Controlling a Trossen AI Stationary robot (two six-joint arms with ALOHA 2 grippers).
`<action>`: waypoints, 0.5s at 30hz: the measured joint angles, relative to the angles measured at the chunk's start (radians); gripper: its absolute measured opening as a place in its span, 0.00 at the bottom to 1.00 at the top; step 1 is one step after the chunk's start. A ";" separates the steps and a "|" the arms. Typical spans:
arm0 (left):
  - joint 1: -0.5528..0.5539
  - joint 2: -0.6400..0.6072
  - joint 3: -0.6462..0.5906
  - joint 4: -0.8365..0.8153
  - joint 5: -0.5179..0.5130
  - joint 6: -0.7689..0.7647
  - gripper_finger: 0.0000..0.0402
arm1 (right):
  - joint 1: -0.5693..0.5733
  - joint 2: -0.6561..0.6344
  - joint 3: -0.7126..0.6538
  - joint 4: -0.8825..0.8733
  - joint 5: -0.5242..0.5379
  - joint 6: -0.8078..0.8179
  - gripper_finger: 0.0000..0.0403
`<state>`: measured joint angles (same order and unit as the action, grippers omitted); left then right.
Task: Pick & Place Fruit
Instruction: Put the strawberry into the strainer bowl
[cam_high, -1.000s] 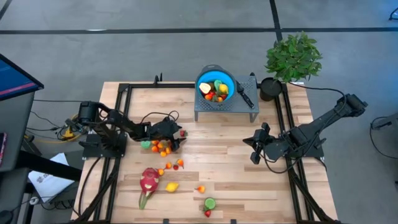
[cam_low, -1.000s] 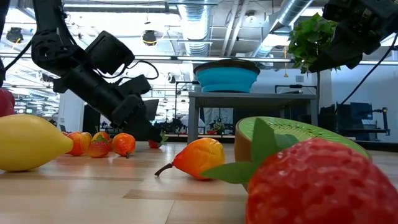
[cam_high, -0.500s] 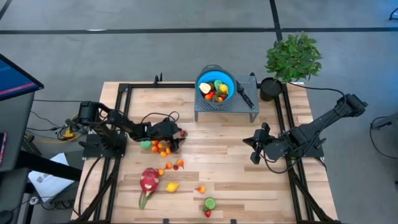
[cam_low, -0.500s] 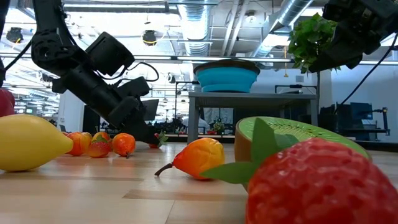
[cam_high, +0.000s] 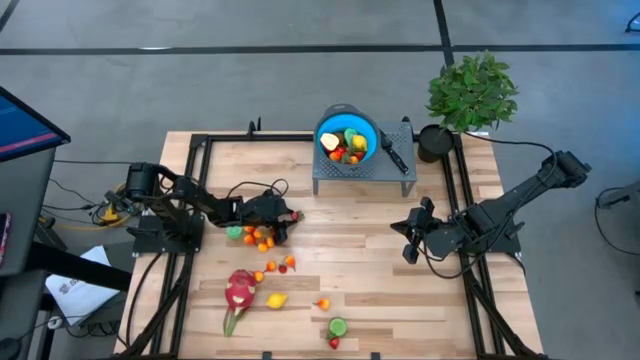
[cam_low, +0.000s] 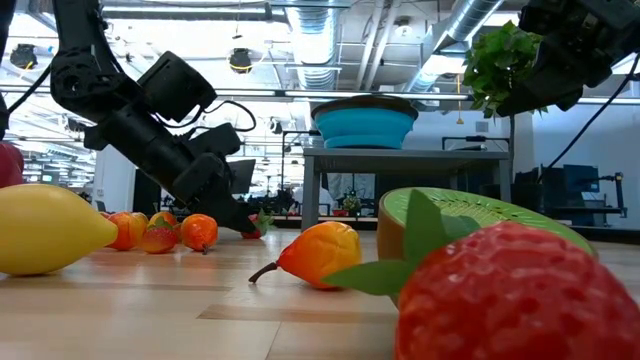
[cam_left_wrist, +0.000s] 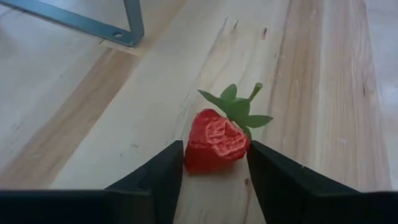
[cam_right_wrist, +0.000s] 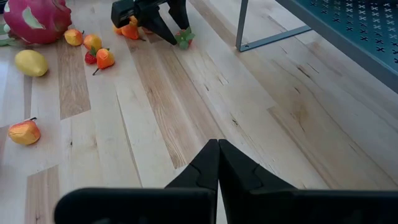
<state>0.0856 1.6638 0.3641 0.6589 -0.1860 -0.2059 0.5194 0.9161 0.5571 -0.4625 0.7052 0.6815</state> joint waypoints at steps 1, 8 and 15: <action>0.000 0.000 0.000 0.000 0.000 -0.010 0.41 | 0.000 0.000 0.000 0.000 0.000 0.000 0.00; 0.000 0.000 0.000 0.000 -0.001 0.033 0.39 | 0.000 0.000 0.000 0.000 0.000 0.000 0.00; 0.000 0.000 0.000 0.000 0.000 0.071 0.55 | 0.000 0.000 0.000 0.000 0.000 0.000 0.00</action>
<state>0.0856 1.6634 0.3641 0.6594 -0.1861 -0.1352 0.5194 0.9161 0.5571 -0.4625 0.7055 0.6815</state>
